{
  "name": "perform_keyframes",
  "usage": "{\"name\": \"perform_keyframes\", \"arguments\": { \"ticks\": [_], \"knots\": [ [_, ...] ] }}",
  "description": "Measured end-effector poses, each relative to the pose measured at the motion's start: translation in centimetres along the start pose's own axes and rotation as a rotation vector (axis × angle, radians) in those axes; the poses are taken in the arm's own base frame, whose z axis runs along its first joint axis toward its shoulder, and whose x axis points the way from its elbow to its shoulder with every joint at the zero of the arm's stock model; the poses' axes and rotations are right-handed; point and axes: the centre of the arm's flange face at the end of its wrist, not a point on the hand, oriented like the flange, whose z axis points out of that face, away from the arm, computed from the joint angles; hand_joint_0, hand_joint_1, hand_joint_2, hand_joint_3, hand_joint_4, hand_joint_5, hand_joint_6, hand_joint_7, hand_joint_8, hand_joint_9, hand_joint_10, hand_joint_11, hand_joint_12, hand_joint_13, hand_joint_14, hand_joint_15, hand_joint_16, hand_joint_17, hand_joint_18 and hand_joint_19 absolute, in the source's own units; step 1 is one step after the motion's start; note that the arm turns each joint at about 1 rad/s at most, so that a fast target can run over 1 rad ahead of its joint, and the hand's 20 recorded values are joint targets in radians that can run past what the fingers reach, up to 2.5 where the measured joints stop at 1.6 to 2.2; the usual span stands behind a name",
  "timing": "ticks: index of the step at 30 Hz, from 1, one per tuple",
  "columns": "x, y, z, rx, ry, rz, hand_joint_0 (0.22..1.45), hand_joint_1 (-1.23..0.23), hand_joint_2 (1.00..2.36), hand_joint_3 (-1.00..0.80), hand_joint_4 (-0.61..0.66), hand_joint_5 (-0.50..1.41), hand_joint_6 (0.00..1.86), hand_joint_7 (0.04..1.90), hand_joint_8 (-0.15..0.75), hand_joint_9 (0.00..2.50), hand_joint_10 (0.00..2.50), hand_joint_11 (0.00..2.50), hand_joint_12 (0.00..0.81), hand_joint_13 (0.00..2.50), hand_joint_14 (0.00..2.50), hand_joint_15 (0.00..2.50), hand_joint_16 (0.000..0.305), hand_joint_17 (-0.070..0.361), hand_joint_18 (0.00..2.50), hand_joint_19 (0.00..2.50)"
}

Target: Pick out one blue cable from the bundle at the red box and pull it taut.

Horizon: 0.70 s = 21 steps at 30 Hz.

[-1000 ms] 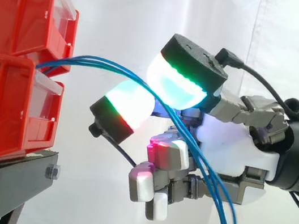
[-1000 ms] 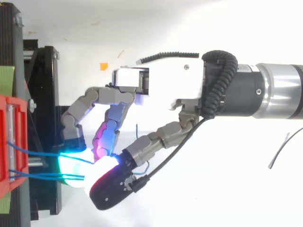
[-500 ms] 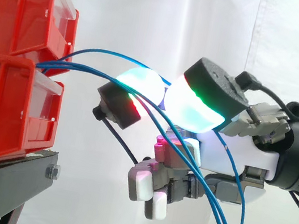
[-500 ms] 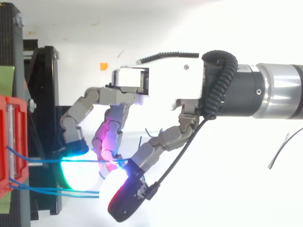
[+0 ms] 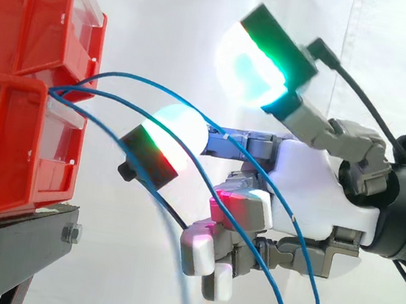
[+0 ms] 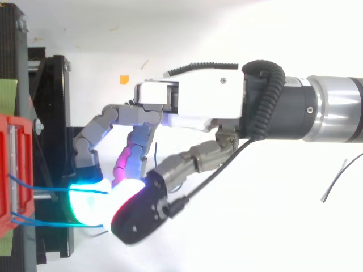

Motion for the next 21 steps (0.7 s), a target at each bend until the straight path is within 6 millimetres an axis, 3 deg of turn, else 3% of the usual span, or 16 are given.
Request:
{"name": "perform_keyframes", "arguments": {
  "ticks": [3, 5, 13, 21],
  "knots": [
    [-0.02, -0.01, 0.0, 0.0, 0.0, 0.0, 0.57, -0.32, 1.0, -0.5, -0.05, -0.08, 0.84, 0.88, 0.281, 1.32, 0.03, 0.77, 0.324, 1.03, 0.02, 0.54, 0.046, 0.103, 0.89, 0.72],
    [-0.03, 0.0, 0.0, 0.0, 0.0, 0.0, 0.58, -0.41, 1.0, -0.49, -0.03, -0.08, 0.84, 0.9, 0.292, 1.32, 0.03, 0.78, 0.324, 1.02, 0.02, 0.54, 0.046, 0.104, 0.88, 0.74],
    [-0.02, 0.02, 0.0, 0.0, 0.0, 0.0, 0.57, -0.51, 1.02, -0.26, 0.01, -0.08, 0.86, 0.93, 0.322, 1.32, 0.03, 0.79, 0.344, 1.03, 0.02, 0.53, 0.05, 0.113, 0.9, 0.72],
    [0.0, 0.0, -0.01, 0.001, 0.0, 0.0, 0.57, -0.6, 1.01, -0.19, 0.04, -0.09, 0.89, 0.86, 0.348, 1.32, 0.03, 0.8, 0.38, 1.05, 0.02, 0.52, 0.057, 0.129, 0.96, 0.67]
  ]
}}
